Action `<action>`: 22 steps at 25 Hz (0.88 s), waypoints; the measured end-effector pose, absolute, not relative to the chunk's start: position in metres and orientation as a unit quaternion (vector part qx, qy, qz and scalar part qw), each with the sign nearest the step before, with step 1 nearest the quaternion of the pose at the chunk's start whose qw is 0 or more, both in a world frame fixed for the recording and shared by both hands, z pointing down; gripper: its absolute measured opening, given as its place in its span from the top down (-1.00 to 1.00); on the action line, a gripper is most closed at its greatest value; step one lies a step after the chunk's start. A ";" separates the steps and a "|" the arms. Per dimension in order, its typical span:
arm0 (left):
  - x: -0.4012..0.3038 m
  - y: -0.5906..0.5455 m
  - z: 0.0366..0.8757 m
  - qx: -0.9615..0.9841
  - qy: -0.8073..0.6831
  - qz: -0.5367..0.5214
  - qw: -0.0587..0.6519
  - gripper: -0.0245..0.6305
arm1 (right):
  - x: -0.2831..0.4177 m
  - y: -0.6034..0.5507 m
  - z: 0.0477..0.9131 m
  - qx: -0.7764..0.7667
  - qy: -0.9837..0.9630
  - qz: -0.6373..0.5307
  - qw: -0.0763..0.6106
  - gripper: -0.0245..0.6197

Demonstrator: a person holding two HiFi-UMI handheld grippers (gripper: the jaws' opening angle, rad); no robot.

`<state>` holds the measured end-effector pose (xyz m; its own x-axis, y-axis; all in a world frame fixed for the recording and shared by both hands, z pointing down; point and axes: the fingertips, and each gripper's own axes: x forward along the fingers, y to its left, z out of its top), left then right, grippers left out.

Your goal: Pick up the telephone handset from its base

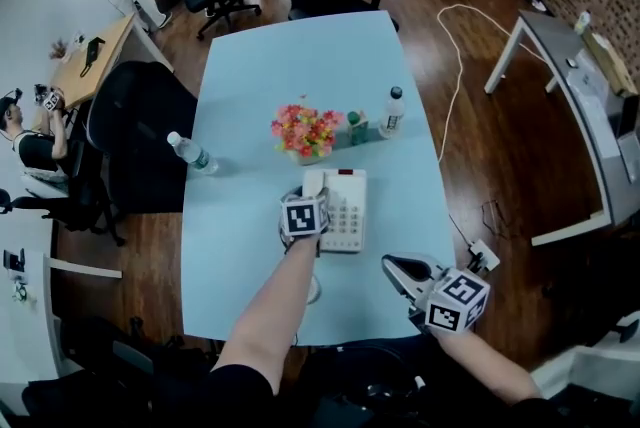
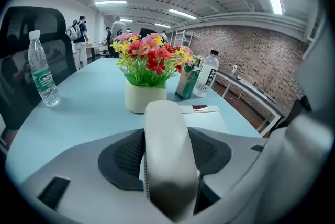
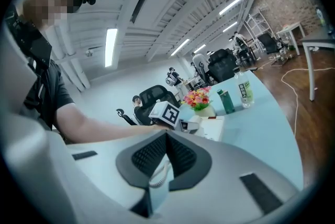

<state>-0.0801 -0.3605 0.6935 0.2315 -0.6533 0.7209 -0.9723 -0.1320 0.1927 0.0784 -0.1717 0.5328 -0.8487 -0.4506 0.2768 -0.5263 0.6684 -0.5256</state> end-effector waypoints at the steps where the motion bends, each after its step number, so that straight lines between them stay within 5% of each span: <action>1: -0.080 -0.362 0.687 0.717 -0.567 0.231 0.332 0.18 | 0.078 -0.171 0.533 0.270 -0.911 0.307 0.060 0.87; 15: -0.165 -0.228 0.551 0.766 -0.490 -0.077 0.408 0.20 | 0.026 -0.133 0.512 0.246 -0.922 0.298 0.022 0.87; 22: -0.202 -0.151 0.506 0.791 -0.458 -0.121 0.388 0.20 | -0.009 -0.114 0.506 0.236 -0.929 0.284 0.024 0.87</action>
<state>-0.2018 -0.1507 0.5059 0.5520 -0.8177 0.1636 -0.6304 -0.2808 0.7237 -0.0089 -0.1141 0.5063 -0.8870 -0.4253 0.1797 -0.4530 0.7265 -0.5167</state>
